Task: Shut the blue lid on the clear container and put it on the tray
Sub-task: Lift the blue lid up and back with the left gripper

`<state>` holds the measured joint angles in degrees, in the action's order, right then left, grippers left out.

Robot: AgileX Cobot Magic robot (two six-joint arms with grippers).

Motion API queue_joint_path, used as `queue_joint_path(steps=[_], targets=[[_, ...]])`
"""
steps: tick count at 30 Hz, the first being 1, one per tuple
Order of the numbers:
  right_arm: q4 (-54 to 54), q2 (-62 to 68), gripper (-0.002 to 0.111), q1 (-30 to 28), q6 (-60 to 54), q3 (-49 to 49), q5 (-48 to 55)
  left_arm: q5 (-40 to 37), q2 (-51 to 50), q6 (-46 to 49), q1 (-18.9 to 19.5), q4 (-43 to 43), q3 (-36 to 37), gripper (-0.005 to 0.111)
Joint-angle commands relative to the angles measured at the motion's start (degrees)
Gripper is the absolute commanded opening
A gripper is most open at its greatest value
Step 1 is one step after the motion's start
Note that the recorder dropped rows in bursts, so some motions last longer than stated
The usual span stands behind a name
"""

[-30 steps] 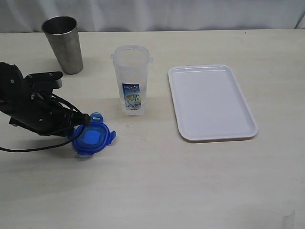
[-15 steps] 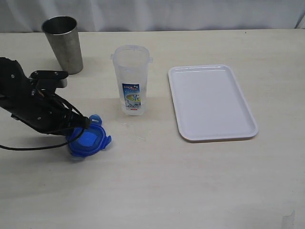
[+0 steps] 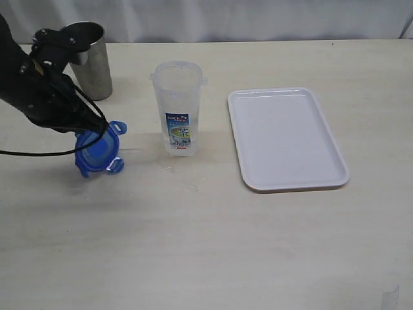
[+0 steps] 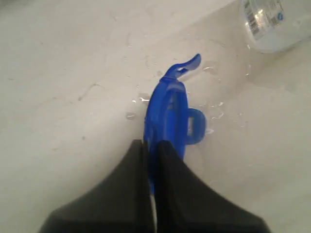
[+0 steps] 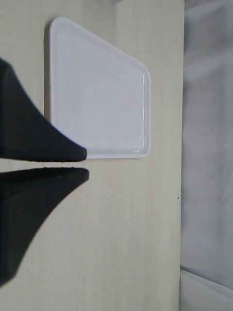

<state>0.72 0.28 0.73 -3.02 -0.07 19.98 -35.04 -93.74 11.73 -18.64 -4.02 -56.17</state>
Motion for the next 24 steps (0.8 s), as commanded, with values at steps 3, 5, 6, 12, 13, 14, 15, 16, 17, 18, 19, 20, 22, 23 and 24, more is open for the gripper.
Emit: queue_joint_path(steps=[3, 5, 6, 12, 13, 14, 15, 16, 17, 18, 19, 20, 22, 23, 24], targets=[[0.15, -0.28, 0.005, 0.09, -0.42, 0.07, -0.13, -1.22, 4.4, 0.16, -0.09, 8.21, -3.57, 0.0], [0.15, -0.28, 0.005, 0.09, -0.42, 0.07, -0.13, -0.43, 4.79, 0.16, -0.09, 10.23, -4.45, 0.0], [0.15, -0.28, 0.005, 0.09, -0.42, 0.07, -0.13, -0.28, 4.79, -0.1, -0.09, 11.58, -4.88, 0.0], [0.15, -0.28, 0.005, 0.09, -0.42, 0.07, -0.13, 4.14, 4.79, -7.21, -0.09, 20.12, -5.85, 0.0], [0.15, -0.28, 0.005, 0.09, -0.42, 0.07, -0.13, 5.37, 4.79, -7.21, -0.09, 19.44, -5.85, 0.0], [0.15, -0.28, 0.005, 0.09, -0.42, 0.07, -0.13, 7.93, 4.56, -7.21, -0.09, 15.79, -5.85, 0.0], [0.15, -0.28, 0.005, 0.09, -0.42, 0.07, -0.13, 8.64, 4.57, -7.21, -0.09, 14.22, -5.85, 0.0], [0.15, -0.28, 0.005, 0.09, -0.42, 0.07, -0.13, 9.13, 4.44, -7.08, -0.09, 13.12, -5.85, 0.0], [0.15, -0.28, 0.005, 0.09, -0.42, 0.07, -0.13, 9.69, 4.44, -6.98, -0.41, 13.31, -5.85, 0.0], [0.15, -0.28, 0.005, 0.09, -0.42, 0.07, -0.13, 10.1, 4.44, -6.98, -0.71, 14.65, -5.85, 0.0], [0.15, -0.28, 0.005, 0.09, -0.42, 0.07, -0.13, 10.23, 4.44, -6.98, -0.93, 15.01, -5.85, 0.0], [0.15, -0.28, 0.005, 0.09, -0.42, 0.07, -0.13, 10.7, 4.44, -6.98, -1.54, 14.89, -5.85, 0.0], [0.15, -0.28, 0.005, 0.09, -0.42, 0.07, -0.13, 11.98, 4.44, -6.82, -2.76, 14.89, -5.85, 0.0], [0.15, -0.28, 0.005, 0.09, -0.42, 0.07, -0.13, 12.49, 4.44, -6.67, -3.26, 14.89, -5.85, 0.0], [0.15, -0.28, 0.005, 0.09, -0.42, 0.07, -0.13, 12.96, 4.44, -6.67, -3.6, 14.89, -5.85, 0.0]])
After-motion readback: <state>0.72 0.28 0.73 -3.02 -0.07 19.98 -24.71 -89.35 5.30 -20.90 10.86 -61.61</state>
